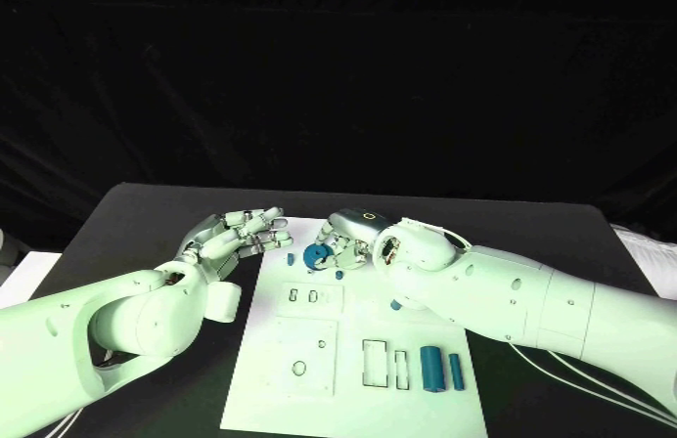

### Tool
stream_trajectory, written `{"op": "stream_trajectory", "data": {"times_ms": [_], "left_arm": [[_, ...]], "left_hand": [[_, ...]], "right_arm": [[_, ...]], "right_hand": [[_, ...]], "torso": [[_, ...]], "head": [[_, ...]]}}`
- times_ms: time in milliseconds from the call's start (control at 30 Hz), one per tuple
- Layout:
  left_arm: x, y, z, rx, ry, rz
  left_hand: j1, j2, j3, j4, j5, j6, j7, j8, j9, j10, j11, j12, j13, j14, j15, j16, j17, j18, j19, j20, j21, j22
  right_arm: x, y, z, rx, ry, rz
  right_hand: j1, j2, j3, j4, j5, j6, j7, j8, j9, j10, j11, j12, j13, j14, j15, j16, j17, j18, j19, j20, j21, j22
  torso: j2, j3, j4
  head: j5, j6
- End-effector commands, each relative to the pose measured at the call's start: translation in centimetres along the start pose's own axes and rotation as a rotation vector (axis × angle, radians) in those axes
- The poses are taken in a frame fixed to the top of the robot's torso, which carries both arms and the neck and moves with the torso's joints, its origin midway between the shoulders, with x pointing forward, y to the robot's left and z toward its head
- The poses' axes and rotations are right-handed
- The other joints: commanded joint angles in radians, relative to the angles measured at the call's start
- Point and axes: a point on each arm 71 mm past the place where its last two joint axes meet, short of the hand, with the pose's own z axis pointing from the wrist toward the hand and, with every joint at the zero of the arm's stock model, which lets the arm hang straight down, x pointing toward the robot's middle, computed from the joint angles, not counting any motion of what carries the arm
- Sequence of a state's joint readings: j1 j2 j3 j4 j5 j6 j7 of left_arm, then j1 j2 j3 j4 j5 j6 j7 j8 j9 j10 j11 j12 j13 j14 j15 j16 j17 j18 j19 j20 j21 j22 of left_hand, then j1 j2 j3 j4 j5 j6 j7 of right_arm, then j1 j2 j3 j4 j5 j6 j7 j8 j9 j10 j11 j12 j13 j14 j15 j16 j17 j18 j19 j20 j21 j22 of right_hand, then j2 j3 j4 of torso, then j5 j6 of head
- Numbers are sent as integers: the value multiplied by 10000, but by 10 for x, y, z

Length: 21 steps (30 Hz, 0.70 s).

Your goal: Assemble the parts on the task board

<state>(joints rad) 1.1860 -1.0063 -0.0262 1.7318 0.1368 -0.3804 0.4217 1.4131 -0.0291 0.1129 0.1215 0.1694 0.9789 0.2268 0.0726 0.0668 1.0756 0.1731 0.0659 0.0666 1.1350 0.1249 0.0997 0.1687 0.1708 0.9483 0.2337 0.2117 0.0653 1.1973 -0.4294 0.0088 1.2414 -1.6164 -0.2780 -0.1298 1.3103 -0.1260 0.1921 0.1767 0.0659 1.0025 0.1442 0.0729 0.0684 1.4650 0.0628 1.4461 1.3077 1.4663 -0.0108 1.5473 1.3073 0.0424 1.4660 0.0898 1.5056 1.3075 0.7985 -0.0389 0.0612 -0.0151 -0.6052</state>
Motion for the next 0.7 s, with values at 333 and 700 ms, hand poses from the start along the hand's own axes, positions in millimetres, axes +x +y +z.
{"op": "stream_trajectory", "data": {"times_ms": [333,700], "left_arm": [[0,-3,1,199,59,-2],[-1,-3,1,201,55,-1]], "left_hand": [[15,-3,-11,-67,-25,-6,34,-27,-5,-69,-6,-14,-12,-55,0,-35,-16,99,-67,-5,-45,-9],[14,1,-5,-74,-25,-10,45,-30,-6,-78,1,-15,-13,-61,3,-43,-23,104,-79,3,-54,-5]], "right_arm": [[4,-1,0,89,380,-201],[-9,9,-2,-195,-1474,-147]], "right_hand": [[261,507,229,-79,190,709,-167,214,113,599,-183,245,1978,948,-125,66,2162,-104,261,-24,43,1196],[477,736,487,-305,304,1032,-303,287,155,684,-309,405,2087,961,-239,87,2224,-152,383,-135,136,1413]], "torso": [[-3,3,-7],[-7,-2,9]], "head": [[8,-20],[-12,30]]}}
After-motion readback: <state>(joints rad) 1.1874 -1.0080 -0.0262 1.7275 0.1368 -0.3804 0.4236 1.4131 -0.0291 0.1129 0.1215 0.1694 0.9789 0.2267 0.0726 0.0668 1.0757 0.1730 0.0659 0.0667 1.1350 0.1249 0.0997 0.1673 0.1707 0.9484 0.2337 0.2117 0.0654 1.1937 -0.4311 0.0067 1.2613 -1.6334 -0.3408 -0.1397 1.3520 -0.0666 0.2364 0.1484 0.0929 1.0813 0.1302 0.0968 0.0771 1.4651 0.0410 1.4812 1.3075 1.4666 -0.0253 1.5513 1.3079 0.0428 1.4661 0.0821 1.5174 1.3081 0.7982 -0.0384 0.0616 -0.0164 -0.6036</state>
